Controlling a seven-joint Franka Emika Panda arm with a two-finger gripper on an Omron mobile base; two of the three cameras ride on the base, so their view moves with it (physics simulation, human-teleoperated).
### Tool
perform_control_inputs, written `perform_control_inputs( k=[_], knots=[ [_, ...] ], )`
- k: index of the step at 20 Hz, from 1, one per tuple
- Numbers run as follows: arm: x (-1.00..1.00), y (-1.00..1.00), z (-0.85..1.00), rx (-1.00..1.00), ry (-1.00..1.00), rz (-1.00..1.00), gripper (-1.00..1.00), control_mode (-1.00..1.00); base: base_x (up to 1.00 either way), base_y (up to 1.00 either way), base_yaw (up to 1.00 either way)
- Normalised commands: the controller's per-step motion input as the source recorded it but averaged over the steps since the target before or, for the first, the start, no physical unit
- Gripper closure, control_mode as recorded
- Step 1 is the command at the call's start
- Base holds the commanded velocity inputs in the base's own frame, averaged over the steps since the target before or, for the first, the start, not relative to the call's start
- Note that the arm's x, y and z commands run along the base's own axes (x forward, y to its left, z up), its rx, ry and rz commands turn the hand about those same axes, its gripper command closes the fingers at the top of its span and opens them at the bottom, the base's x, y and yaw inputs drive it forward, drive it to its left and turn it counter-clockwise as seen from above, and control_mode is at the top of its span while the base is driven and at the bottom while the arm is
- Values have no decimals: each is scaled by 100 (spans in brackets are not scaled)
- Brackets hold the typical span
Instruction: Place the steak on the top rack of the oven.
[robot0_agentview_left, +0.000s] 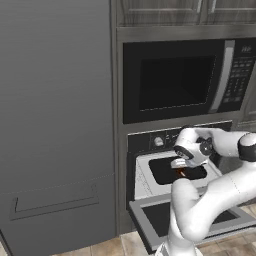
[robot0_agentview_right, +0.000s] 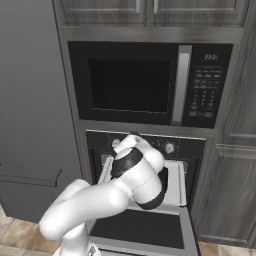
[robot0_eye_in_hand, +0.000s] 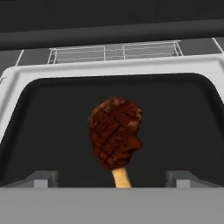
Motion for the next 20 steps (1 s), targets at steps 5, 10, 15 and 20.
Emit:
perform_control_inputs(
  k=[5, 10, 15, 20],
  knots=[
    [-57, -24, 57, 4, 0, -1, -100, -100, 0, 0, 0],
    [-69, -37, 42, 4, -1, -2, -100, -100, 0, 0, 0],
    [-60, -40, 97, 10, -1, 0, -100, -100, 0, 0, 0],
    [-44, -35, 100, 10, 0, 0, -100, -100, 0, 0, 0]
  ],
)
